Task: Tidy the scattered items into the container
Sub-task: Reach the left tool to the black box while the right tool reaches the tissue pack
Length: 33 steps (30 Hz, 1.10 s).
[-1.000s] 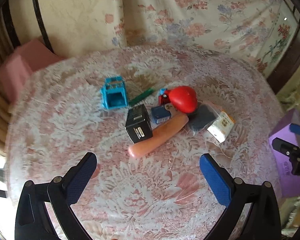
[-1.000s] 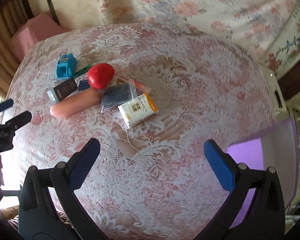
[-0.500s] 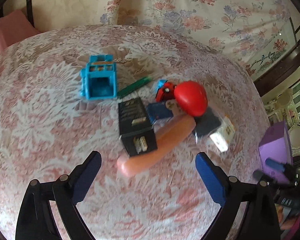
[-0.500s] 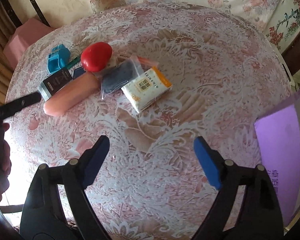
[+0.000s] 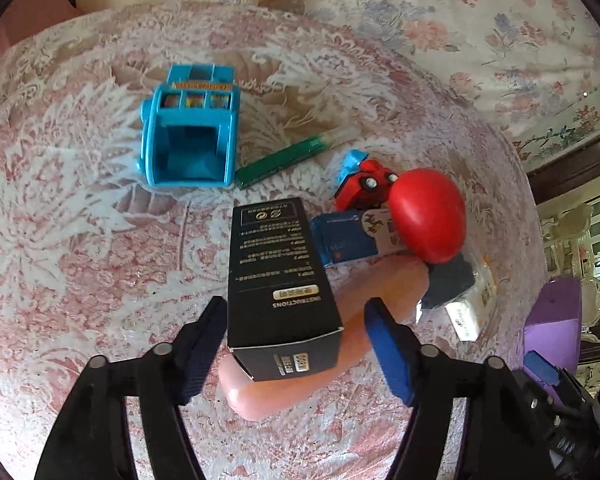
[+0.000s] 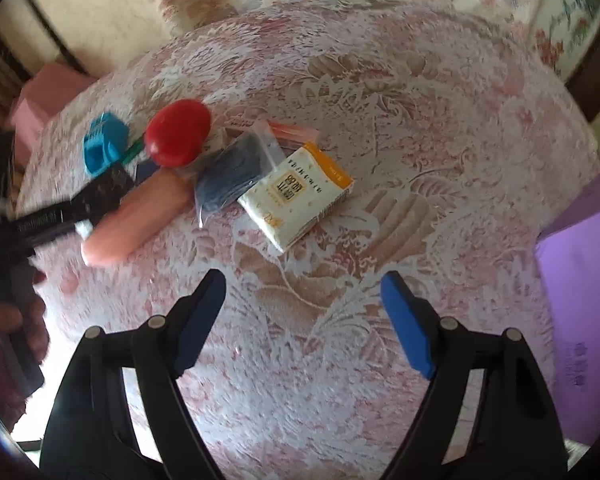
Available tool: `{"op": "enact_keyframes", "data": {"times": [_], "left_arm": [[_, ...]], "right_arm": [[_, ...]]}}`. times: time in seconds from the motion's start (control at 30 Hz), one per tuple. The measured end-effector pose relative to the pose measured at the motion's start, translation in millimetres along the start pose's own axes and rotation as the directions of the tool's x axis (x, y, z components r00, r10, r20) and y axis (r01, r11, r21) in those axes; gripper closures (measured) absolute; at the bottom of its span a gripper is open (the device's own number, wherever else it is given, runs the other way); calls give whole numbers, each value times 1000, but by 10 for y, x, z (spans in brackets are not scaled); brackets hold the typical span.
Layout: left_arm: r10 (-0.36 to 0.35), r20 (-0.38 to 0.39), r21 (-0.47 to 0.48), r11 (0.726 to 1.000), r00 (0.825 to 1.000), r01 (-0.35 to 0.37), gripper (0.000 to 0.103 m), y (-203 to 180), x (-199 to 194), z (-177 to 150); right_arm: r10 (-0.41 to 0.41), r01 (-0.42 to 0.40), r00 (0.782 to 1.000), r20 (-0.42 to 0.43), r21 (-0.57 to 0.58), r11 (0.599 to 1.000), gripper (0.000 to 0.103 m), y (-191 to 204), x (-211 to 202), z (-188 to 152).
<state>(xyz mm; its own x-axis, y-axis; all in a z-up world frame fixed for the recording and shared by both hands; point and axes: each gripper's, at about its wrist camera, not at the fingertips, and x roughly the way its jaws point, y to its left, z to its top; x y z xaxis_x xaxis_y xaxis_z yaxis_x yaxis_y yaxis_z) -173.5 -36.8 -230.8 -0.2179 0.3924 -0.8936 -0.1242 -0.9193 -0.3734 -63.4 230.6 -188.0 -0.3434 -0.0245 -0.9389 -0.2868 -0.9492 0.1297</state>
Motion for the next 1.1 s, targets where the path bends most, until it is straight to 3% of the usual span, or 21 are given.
{"op": "enact_keyframes", "data": {"times": [0.13,0.33,0.57,0.8,1.1], "left_arm": [[-2,20,8,1000,1000,2,39,3,-16,2],[7,25,-5,1000,1000,-7,48,52,-35,30],[25,13,0,1000,1000,-25,52,121,-5,20],[93,17,9,996,995,-94,52,310,-39,-7],[121,16,48,991,993,-122,51,382,-62,-23]], "right_arm": [[36,-33,999,-24,97,995,30,-93,141,87],[78,-73,996,-42,109,991,31,71,309,225],[7,0,997,-73,99,995,31,194,533,328],[-47,53,996,-82,77,996,31,227,673,422],[-96,111,990,-100,155,982,31,-105,644,369]]}}
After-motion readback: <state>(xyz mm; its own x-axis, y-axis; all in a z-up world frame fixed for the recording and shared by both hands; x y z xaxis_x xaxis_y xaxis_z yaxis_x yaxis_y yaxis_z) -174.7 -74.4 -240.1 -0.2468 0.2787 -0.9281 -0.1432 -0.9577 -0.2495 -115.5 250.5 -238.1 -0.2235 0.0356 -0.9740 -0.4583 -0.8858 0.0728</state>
